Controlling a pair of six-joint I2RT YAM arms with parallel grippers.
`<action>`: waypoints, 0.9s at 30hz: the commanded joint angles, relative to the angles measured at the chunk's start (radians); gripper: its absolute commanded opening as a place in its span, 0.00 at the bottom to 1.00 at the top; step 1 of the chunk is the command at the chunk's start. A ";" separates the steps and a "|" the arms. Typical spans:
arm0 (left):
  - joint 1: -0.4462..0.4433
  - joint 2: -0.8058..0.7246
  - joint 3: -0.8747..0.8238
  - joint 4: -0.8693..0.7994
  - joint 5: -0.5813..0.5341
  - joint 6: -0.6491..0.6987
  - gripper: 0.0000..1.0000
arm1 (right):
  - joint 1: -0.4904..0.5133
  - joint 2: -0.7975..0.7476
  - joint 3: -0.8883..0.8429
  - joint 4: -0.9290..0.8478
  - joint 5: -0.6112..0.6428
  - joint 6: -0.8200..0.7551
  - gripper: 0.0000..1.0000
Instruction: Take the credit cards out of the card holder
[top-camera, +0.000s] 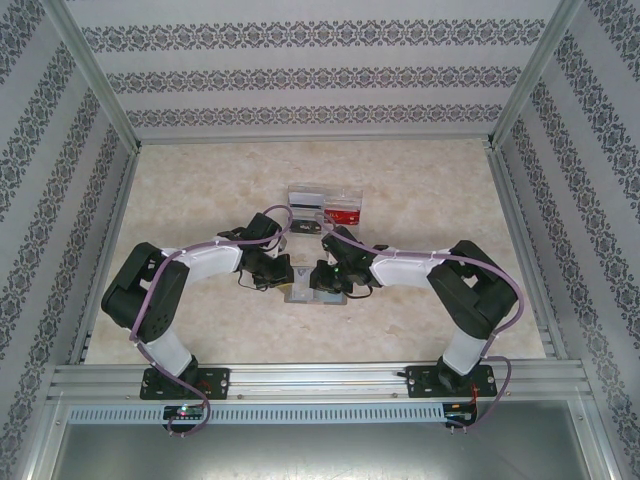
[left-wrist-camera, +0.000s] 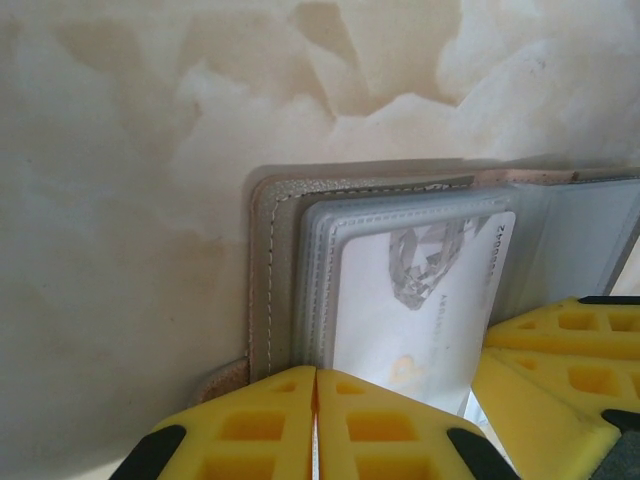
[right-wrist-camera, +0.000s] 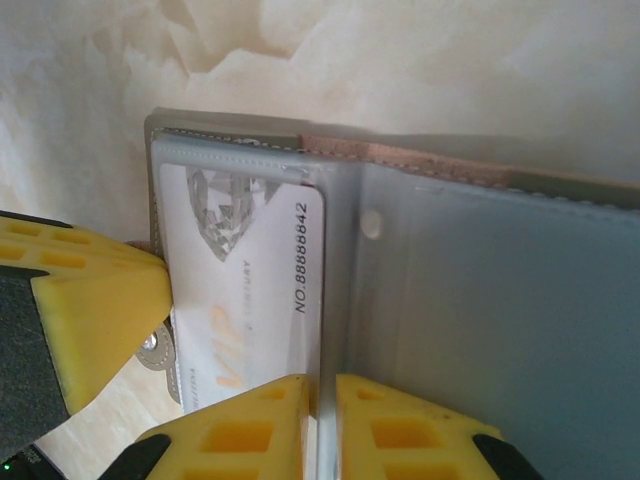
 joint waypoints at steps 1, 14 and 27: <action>-0.015 0.022 0.000 0.006 0.006 0.006 0.10 | 0.010 0.027 0.025 0.015 -0.026 0.021 0.17; -0.023 0.021 0.009 -0.034 -0.047 0.001 0.00 | 0.005 0.004 0.000 0.007 -0.013 0.022 0.00; -0.023 0.026 0.016 -0.055 -0.073 0.000 0.00 | -0.039 -0.097 -0.079 -0.009 0.008 0.005 0.00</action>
